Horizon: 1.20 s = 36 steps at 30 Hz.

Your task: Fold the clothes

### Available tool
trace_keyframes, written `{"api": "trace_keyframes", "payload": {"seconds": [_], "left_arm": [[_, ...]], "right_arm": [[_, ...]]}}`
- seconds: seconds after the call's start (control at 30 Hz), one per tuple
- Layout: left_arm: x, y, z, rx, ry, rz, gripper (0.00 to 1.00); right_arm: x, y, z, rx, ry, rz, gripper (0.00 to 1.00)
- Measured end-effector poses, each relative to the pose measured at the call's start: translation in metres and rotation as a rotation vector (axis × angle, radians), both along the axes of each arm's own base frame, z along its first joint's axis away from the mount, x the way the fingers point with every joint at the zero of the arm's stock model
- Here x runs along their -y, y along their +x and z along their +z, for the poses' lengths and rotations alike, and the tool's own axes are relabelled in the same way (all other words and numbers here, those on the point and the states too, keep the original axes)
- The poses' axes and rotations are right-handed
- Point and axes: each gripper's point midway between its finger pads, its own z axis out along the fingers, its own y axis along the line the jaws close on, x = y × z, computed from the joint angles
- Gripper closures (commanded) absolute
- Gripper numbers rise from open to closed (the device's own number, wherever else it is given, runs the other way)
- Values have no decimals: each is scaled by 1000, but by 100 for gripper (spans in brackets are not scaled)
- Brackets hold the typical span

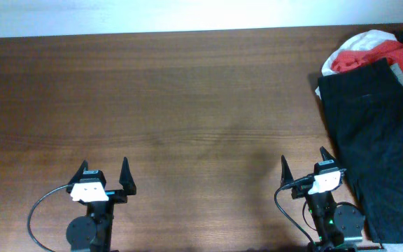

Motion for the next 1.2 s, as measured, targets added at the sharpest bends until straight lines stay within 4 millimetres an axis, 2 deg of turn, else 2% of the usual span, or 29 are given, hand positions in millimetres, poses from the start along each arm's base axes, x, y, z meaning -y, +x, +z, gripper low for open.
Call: {"api": "trace_keyframes", "payload": {"seconds": [0.8, 0.83, 0.87, 0.9, 0.93, 0.97, 1.03, 1.07, 1.17, 1.2], "left_arm": [[0, 0, 0, 0, 0, 0, 1], [0, 0, 0, 0, 0, 0, 1], [0, 0, 0, 0, 0, 0, 1], [0, 0, 0, 0, 0, 0, 1], [0, 0, 0, 0, 0, 0, 1], [0, 0, 0, 0, 0, 0, 1], [0, 0, 0, 1, 0, 3, 1], [-1, 0, 0, 1, 0, 3, 1], [0, 0, 0, 2, 0, 3, 1], [-1, 0, 0, 2, 0, 3, 1]], "right_arm": [[0, 0, 0, 0, 3, 0, 1], [-1, 0, 4, 17, 5, 8, 1], [-19, -4, 14, 46, 59, 114, 1], [-33, -8, 12, 25, 96, 193, 1], [-50, -16, 21, 39, 157, 301, 1], [-63, -25, 41, 95, 211, 401, 1], [-72, -42, 89, 276, 239, 490, 1], [-75, -51, 105, 339, 250, 530, 1], [-74, -52, 109, 345, 280, 531, 1], [-67, -47, 110, 346, 297, 487, 1]]}}
